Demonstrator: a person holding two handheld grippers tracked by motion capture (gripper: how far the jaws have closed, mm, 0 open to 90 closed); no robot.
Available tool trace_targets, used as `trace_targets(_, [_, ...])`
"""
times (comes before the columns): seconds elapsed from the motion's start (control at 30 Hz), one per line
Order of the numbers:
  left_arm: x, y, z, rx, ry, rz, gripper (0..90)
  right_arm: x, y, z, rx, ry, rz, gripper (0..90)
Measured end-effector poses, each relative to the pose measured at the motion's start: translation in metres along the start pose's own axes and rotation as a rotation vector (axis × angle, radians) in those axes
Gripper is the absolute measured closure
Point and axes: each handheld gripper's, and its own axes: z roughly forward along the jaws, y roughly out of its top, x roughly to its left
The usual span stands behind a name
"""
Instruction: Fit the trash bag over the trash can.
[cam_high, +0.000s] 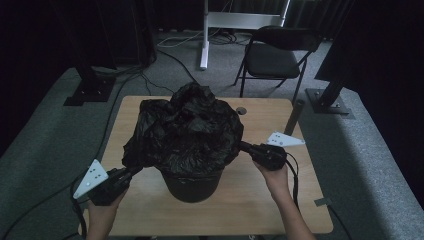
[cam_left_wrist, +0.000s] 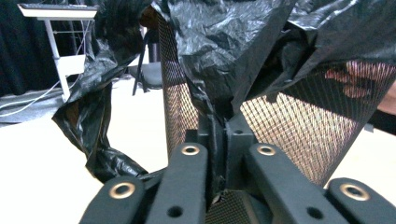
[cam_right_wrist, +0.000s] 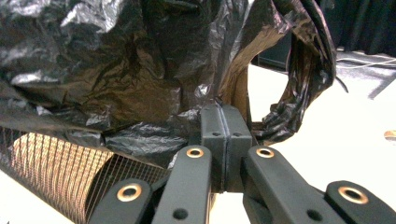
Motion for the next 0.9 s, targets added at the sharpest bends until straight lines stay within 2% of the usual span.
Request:
trace_targets(0.1, [-0.004,-0.004,0.0,0.029,0.017,0.023,89.5,-0.002,-0.003,0.0,0.011,0.003,0.009,90.0])
trace_targets(0.2, [-0.004,-0.008,-0.002,0.056,0.019,0.028,90.0,-0.004,-0.007,0.0,0.017,0.002,0.032,90.0])
trace_targets(0.43, [0.003,-0.023,-0.006,0.124,0.009,-0.016,90.0,-0.009,-0.018,0.004,0.042,0.007,0.063,90.0])
trace_targets(0.6, [0.007,-0.034,-0.007,0.153,-0.026,-0.041,90.0,-0.013,-0.024,0.008,0.067,0.007,0.08,90.0])
trace_targets(0.77, [0.013,-0.049,-0.006,0.185,-0.106,-0.07,90.0,-0.018,-0.036,0.013,0.108,0.014,0.107,90.0])
trace_targets(0.9, [0.018,-0.058,-0.006,0.22,-0.123,-0.108,90.0,-0.022,-0.049,0.016,0.135,0.008,0.136,90.0])
